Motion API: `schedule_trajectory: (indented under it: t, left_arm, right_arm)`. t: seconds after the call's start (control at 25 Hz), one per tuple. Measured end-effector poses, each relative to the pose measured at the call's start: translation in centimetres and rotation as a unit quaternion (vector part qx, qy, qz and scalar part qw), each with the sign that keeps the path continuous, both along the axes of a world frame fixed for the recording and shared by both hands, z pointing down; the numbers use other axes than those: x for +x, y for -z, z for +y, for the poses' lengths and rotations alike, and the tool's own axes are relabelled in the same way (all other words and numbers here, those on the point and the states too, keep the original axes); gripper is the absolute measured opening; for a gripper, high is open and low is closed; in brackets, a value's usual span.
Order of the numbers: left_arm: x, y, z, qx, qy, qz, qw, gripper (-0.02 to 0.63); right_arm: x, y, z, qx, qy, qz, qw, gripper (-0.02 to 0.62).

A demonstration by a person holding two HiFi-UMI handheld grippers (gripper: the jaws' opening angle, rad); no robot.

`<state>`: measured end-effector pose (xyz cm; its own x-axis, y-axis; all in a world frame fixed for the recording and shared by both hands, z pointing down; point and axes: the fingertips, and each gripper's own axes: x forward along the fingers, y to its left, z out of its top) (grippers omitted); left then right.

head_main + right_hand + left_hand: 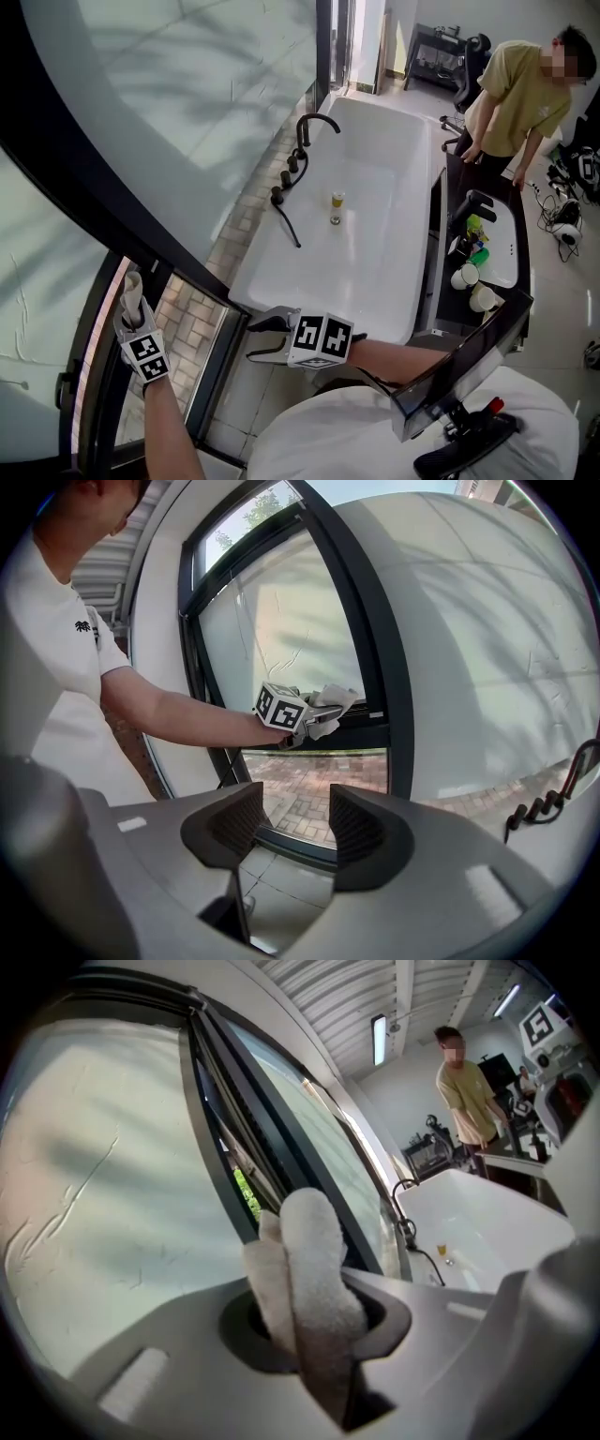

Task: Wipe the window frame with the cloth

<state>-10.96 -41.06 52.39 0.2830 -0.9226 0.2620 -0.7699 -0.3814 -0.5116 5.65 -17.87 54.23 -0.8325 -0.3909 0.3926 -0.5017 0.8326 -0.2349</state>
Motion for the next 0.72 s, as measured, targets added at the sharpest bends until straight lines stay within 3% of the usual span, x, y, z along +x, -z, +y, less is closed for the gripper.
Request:
schedule_trajectory:
  t: [0.24,0.44,0.72]
  left_arm:
    - [-4.7,-0.2,3.4,0.007,0.013,0.003,0.9999,0.097]
    - [-6.0,-1.2,5.4,0.008,0.004,0.003,1.0,0.097]
    - [-13.8,-0.2,9.4,0.017,0.042,0.003,0.9989,0.097]
  right_arm:
    - [-3.8,0.1,2.1,0.003,0.021,0.003,1.0,0.224]
    - [-4.9,1.2,3.7,0.009,0.017,0.005,1.0,0.224]
    - [-10.8,1.7,4.9,0.019,0.06,0.016,0.998,0.224]
